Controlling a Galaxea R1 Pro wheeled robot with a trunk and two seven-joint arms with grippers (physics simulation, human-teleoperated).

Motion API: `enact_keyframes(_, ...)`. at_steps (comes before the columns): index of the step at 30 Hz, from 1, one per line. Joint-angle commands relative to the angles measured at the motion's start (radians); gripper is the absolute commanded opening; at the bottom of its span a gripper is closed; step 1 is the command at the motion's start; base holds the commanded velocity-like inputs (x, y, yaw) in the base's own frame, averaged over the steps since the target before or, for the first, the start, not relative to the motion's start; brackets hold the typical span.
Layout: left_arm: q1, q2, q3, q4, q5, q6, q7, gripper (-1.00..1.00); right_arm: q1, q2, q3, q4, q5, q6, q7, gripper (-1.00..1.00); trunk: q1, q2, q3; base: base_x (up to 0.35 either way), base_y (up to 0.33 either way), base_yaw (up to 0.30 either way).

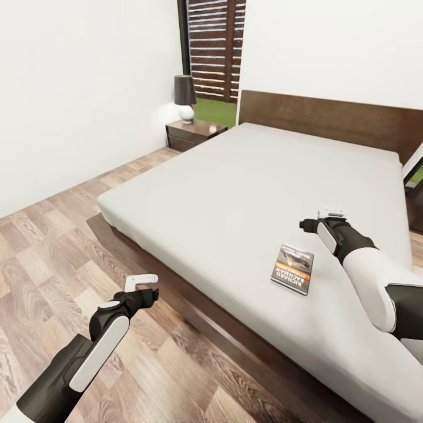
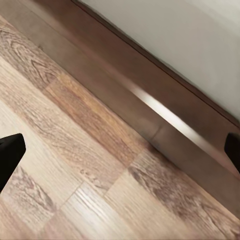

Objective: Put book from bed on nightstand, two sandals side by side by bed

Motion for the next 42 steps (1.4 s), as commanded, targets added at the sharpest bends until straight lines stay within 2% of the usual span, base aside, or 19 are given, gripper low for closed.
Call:
enact_keyframes(1,-0.001,0.001,-0.002,-0.001,0.009,0.0,0.01,1.0,0.0,0.001,0.0,-0.002,-0.008,0.006,-0.005,1.0,0.0,0.0,-0.002,0.0,0.0,0.0)
enact_keyframes(3,-0.001,0.001,-0.002,-0.001,0.009,0.0,0.01,1.0,0.0,0.002,-0.001,-0.001,-0.008,0.013,-0.006,1.0,0.0,0.0,-0.006,0.0,0.0,0.0)
enact_keyframes(4,-0.001,0.0,-0.003,-0.001,0.009,0.0,0.01,1.0,0.0,0.006,-0.001,0.001,-0.008,0.049,-0.009,1.0,0.0,0.0,-0.007,0.0,0.0,0.0)
enact_keyframes(6,-0.001,0.0,-0.003,-0.001,0.009,0.0,0.011,1.0,0.0,0.007,-0.001,0.0,-0.008,0.075,-0.014,1.0,0.0,0.0,-0.01,0.0,0.0,0.0)
enact_keyframes(7,-0.001,0.0,-0.003,-0.001,0.009,0.0,0.011,1.0,0.0,0.008,-0.001,-0.002,-0.008,0.119,-0.025,1.0,0.0,0.0,-0.012,0.0,0.0,0.0)
enact_keyframes(13,-0.002,0.0,-0.004,-0.001,0.009,0.0,0.01,1.0,0.0,0.009,-0.002,-0.003,-0.008,0.151,-0.033,1.0,0.0,0.0,-0.022,0.0,0.0,0.0)
enact_keyframes(30,-0.001,-0.001,-0.004,-0.001,0.009,0.0,0.01,1.0,0.0,0.008,-0.002,-0.003,-0.008,0.153,-0.032,1.0,0.0,0.0,-0.048,0.0,0.0,0.0)
enact_keyframes(42,-0.002,-0.001,-0.004,-0.001,0.009,0.0,0.01,1.0,0.0,0.007,-0.002,-0.004,-0.009,0.151,-0.031,1.0,0.042,-0.077,-0.087,0.0,0.0,0.0)
